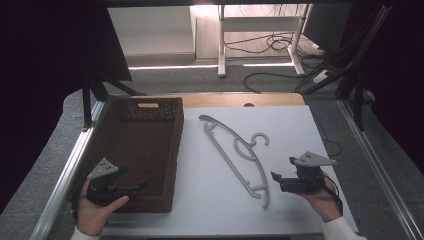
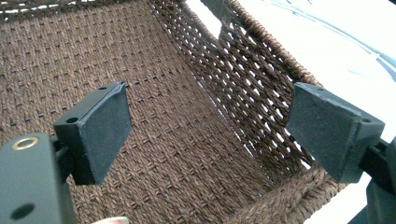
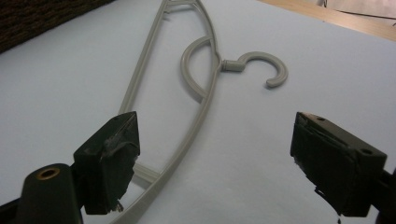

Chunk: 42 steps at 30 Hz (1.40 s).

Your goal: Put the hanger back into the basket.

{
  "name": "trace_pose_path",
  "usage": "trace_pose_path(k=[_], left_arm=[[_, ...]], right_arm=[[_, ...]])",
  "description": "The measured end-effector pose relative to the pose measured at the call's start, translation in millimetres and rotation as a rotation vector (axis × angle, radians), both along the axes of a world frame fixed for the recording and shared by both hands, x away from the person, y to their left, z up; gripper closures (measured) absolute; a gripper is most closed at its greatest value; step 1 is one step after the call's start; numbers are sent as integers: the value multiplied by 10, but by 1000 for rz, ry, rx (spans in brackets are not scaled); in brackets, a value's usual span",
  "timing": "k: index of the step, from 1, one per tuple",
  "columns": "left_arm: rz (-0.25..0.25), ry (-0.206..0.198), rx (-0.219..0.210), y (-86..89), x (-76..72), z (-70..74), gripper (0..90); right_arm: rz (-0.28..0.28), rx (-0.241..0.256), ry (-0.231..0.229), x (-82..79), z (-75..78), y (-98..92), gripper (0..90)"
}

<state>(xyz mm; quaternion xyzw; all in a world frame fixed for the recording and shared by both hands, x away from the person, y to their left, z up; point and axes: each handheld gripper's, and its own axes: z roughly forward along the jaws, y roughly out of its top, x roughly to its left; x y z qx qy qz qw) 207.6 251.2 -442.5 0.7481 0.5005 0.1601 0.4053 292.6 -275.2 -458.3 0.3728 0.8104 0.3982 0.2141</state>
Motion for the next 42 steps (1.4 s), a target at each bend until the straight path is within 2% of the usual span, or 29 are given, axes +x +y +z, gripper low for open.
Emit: trace_pose_path(k=[9, 13, 18, 22, 26, 33, 34, 35, 36, 37, 41, 42], left_arm=[[-2, 0, -10, 11, 4, 8, 140], [-8, -5, -18, 15, -4, 26, 140], [-18, -6, -19, 3, 8, 29, 141], [-22, -6, -21, -13, 20, 28, 141], [-28, -6, -19, -24, 19, 35, 141], [-29, -6, -21, -29, 25, 35, 142], [-29, -7, -21, -27, 26, 34, 142], [-28, -6, -21, -26, 27, 34, 142], [-27, -6, -21, -25, 28, 33, 142], [-27, -6, -22, -25, 28, 32, 142], [-27, -7, -22, -25, 27, 32, 143], [-28, -8, -21, -22, 28, 31, 143]], right_arm=[[-5, -19, 25, 32, 28, 44, 203], [-13, -21, 28, 81, 76, 83, 213], [-19, -50, 37, 168, 102, 176, 235], [-12, -83, 71, 318, 83, 266, 271], [-1, -95, 93, 415, 66, 333, 284], [47, -133, 162, 712, 28, 571, 316], [75, -146, 181, 782, 8, 649, 336], [75, -146, 181, 782, 8, 649, 336], [101, -169, 199, 843, -28, 724, 363], [101, -169, 199, 843, -28, 724, 363], [138, -224, 233, 979, -126, 876, 421], [150, -250, 250, 1052, -175, 944, 444]])
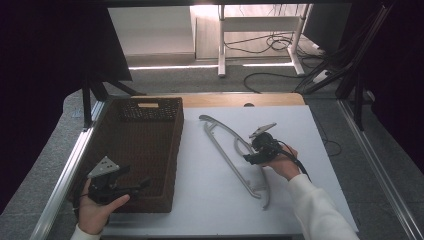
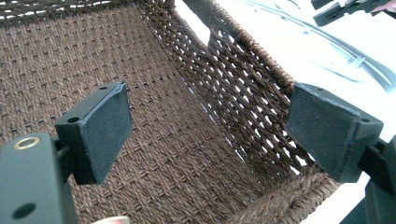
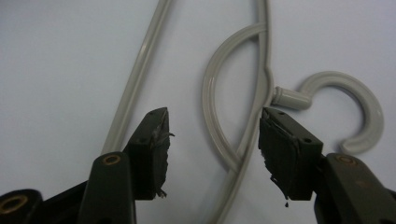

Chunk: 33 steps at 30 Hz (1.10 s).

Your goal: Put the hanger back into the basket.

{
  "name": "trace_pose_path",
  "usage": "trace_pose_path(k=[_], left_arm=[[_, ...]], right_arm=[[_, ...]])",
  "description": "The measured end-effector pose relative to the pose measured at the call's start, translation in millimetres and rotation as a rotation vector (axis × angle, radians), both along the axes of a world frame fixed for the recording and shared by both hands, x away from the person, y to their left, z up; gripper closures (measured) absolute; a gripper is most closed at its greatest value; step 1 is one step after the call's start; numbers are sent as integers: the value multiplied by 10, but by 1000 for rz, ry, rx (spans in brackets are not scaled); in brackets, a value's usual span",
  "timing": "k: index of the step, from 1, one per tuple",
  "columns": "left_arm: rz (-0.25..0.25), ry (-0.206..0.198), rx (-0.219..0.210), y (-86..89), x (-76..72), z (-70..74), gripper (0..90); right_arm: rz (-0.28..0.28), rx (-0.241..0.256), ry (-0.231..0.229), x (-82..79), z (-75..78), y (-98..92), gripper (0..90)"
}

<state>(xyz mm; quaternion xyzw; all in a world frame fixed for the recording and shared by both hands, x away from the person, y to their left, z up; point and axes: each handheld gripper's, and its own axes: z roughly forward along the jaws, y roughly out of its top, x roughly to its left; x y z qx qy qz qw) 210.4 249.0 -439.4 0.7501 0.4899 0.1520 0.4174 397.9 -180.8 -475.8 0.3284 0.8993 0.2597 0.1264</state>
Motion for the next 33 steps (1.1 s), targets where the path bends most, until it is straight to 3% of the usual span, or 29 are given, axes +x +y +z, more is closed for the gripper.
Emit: trace_pose_path(k=[15, 22, 25, 33], left_arm=[[4, 3, 1, 14, 5, -7, 143], [9, -1, -4, 37, 3, -5, 143], [9, 0, -3, 38, 4, -8, 143], [9, -1, -3, 33, 2, -8, 143]], right_arm=[[23, -64, 108, 299, -187, 254, 631], [12, -123, 134, 326, -248, 356, 720], [4, -132, 130, 329, -243, 368, 778], [-18, -138, 165, 367, -231, 386, 802]])
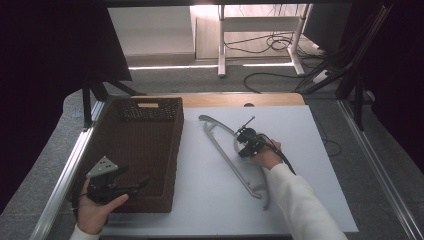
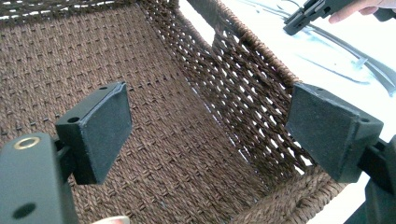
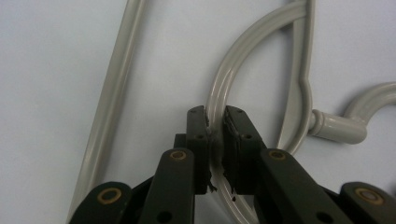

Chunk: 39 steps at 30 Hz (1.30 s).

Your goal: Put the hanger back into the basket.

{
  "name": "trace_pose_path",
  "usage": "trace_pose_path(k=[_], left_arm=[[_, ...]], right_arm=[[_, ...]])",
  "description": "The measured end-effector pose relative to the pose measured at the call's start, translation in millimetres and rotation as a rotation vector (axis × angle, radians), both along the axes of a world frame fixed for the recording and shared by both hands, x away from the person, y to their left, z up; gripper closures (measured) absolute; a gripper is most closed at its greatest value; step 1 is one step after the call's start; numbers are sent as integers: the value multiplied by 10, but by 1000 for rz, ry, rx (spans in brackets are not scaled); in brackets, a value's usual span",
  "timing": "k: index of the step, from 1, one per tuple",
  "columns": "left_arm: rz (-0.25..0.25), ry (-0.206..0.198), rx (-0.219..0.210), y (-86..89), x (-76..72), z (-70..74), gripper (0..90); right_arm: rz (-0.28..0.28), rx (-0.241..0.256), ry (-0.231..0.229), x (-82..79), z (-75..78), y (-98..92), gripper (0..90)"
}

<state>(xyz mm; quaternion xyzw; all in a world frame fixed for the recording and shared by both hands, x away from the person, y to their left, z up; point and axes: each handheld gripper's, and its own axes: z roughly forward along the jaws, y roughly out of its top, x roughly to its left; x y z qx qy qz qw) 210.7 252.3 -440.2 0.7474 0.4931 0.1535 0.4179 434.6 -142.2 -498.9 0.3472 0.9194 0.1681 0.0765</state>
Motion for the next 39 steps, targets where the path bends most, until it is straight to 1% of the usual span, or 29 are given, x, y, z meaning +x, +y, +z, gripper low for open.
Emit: trace_pose_path(k=[4, 8, 11, 13, 17, 18, 19, 20, 21, 24, 25, 27, 31, 39], left_arm=[[-1, -1, 0, 7, 1, -1, 144], [4, 0, -1, 13, -1, -1, 144], [5, 0, -2, 17, 0, -2, 144], [4, 0, -4, 15, -1, -1, 144], [2, 1, -10, 16, 3, 1, 144], [1, 1, -10, 17, 4, 2, 145], [1, 1, -10, 17, 6, 2, 145], [0, 1, -11, 18, 6, 3, 145], [1, 0, -15, 17, 6, 4, 145], [2, 0, -17, 22, 3, 12, 145], [0, -1, -18, 25, 3, 14, 145], [-1, -2, -23, 26, 1, 19, 145], [-1, -2, -28, 13, 1, 26, 146], [-10, -8, -42, 2, 2, 56, 149]], right_arm=[[-5, 1, -1, 4, 6, -13, 804], [-10, 7, -26, 1, 64, -51, 804], [-13, 31, -44, -6, 157, -102, 805], [-5, 40, -68, -16, 232, -144, 805], [4, 77, -105, -52, 425, -238, 805], [10, 89, -116, -65, 478, -256, 805], [28, 108, -138, -102, 583, -281, 805], [42, 113, -146, -125, 632, -289, 805], [42, 113, -146, -125, 632, -289, 805], [87, 116, -175, -205, 752, -309, 808], [101, 127, -188, -264, 814, -327, 809], [105, 130, -190, -285, 836, -333, 809], [131, 149, -206, -395, 930, -353, 809], [167, 172, -217, -490, 1024, -317, 809]])
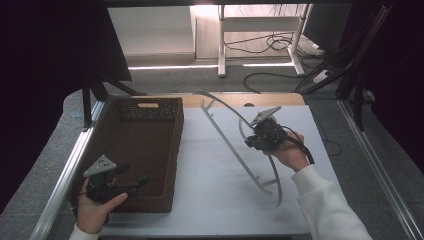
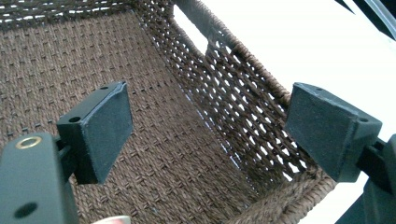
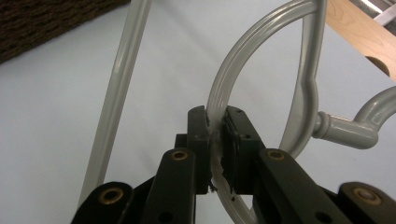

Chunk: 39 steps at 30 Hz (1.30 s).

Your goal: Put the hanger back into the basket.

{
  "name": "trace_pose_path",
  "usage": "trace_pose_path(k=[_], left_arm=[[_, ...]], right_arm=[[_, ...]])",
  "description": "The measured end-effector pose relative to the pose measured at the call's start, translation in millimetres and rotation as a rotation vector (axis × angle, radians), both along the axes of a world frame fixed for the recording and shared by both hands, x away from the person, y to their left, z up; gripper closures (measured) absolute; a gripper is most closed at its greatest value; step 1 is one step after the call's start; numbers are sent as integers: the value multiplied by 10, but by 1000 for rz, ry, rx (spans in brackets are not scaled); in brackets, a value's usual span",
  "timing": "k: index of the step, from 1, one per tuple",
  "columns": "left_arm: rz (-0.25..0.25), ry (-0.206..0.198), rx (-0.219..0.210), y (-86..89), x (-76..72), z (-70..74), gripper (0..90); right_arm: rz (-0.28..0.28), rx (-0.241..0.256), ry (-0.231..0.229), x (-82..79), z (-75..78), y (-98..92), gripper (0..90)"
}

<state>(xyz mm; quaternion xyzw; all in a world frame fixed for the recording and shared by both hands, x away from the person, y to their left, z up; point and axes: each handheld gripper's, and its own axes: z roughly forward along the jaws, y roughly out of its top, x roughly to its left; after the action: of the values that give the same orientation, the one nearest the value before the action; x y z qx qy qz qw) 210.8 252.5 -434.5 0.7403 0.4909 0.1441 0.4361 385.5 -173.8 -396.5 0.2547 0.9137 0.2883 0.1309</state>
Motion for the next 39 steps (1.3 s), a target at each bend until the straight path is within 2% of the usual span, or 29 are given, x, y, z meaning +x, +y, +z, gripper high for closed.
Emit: trace_pose_path(k=[11, 17, 21, 22, 23, 26, 27, 29, 30, 33, 34, 35, 36, 37, 39], left_arm=[[-30, -23, -36, -63, 20, 122, 181], [-68, -51, -56, -125, 81, 312, 198], [-97, -77, -55, -184, 186, 498, 201], [-104, -81, -56, -197, 220, 541, 201], [-109, -85, -55, -213, 251, 581, 202], [-129, -87, -44, -263, 332, 666, 201], [-142, -84, -40, -292, 364, 689, 201], [-164, -75, -37, -339, 415, 708, 200], [-175, -69, -37, -362, 440, 711, 200], [-199, -48, -36, -425, 522, 715, 200], [-206, -43, -36, -445, 552, 717, 200], [-212, -39, -31, -464, 581, 725, 201], [-217, -38, -24, -483, 608, 734, 201], [-224, -36, -21, -503, 635, 745, 203], [-243, -29, -20, -543, 692, 768, 204]], right_arm=[[23, 16, -14, -99, 49, 51, 809], [75, 5, -26, -199, 85, 71, 809], [128, -22, -28, -299, 86, 104, 808], [162, -32, -28, -353, 75, 111, 808], [162, -32, -28, -353, 75, 111, 808], [216, -50, -28, -444, 46, 99, 808], [216, -50, -28, -444, 46, 99, 808], [261, -57, -29, -513, 18, 66, 809], [261, -57, -29, -513, 18, 66, 809], [315, -61, -29, -592, -11, 25, 808], [315, -61, -29, -592, -11, 25, 808], [347, -66, -27, -644, -13, 21, 808], [347, -66, -27, -644, -13, 21, 808], [387, -64, -27, -696, -11, 22, 809], [403, -61, -26, -716, -10, 24, 808]])
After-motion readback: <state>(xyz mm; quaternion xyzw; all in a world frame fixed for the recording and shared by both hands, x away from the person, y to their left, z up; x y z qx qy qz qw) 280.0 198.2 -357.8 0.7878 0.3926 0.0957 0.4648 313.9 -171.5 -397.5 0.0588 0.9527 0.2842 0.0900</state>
